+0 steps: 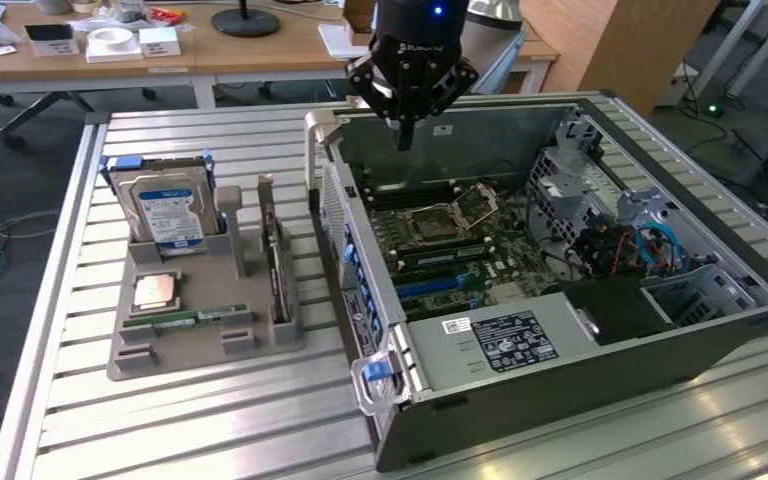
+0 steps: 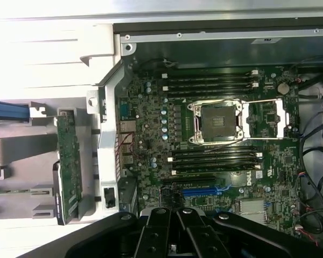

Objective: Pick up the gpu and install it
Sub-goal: 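Reach for the gpu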

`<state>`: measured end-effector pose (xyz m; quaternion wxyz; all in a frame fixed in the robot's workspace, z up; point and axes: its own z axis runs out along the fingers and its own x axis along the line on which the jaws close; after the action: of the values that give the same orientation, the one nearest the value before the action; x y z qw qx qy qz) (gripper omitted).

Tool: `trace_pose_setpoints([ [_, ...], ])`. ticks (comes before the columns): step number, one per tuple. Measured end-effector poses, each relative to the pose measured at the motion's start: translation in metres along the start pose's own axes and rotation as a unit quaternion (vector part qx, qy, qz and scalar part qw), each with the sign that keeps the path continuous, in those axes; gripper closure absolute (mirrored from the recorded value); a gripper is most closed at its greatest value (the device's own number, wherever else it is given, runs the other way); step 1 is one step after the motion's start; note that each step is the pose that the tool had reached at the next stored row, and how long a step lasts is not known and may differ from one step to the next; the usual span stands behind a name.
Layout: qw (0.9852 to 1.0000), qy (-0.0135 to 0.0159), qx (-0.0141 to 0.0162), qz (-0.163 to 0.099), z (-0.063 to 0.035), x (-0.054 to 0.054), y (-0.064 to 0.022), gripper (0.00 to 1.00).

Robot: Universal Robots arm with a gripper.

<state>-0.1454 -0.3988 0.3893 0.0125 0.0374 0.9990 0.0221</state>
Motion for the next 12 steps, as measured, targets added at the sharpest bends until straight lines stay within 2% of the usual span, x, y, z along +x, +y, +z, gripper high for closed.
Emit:
trace_pose_setpoints([
  [12,1.0,0.0,0.0,0.0,0.0005,0.0083,-0.0007,0.89],
])
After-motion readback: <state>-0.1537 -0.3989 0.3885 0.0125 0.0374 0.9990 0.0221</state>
